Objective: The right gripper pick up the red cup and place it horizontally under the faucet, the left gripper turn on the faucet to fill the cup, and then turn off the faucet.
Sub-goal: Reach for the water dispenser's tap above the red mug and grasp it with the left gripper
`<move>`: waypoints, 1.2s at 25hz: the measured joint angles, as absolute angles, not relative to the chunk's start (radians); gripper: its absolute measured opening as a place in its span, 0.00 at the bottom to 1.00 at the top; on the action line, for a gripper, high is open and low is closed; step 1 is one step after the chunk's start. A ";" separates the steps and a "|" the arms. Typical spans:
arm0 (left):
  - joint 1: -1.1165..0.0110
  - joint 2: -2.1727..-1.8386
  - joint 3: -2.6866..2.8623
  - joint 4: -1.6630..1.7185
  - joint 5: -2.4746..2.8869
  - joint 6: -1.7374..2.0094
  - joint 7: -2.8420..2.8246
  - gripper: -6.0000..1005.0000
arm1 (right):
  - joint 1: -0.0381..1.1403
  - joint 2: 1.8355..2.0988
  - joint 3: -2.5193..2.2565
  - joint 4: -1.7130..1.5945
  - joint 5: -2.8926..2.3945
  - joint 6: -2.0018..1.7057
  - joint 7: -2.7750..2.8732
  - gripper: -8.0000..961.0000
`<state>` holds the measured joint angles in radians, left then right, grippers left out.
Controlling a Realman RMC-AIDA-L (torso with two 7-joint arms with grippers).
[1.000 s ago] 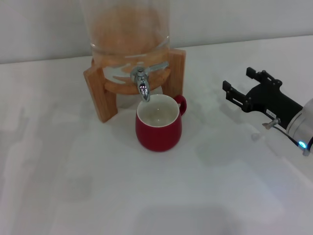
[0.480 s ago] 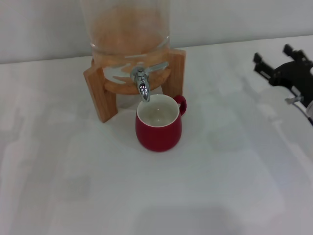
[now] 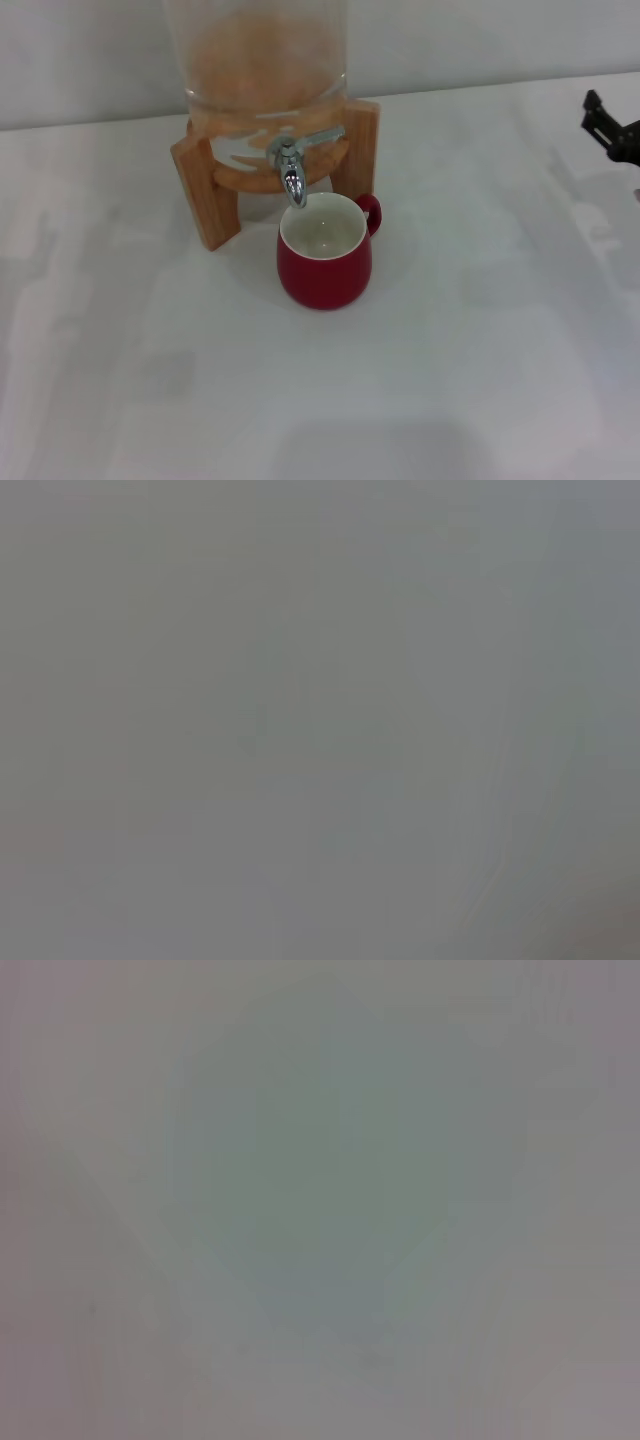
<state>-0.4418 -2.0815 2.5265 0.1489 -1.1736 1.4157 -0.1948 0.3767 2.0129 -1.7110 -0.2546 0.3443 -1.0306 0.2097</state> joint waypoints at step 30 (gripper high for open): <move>-0.425 -2.078 2.529 0.140 -1.080 1.411 -0.259 0.83 | 0.384 2.013 -1.712 -0.209 0.399 -1.100 0.211 0.91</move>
<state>-0.4251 -2.0780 2.5289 0.1399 -1.0797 1.4114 -0.2586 0.3839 2.0129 -1.7119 -0.2086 0.3988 -1.1001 0.2105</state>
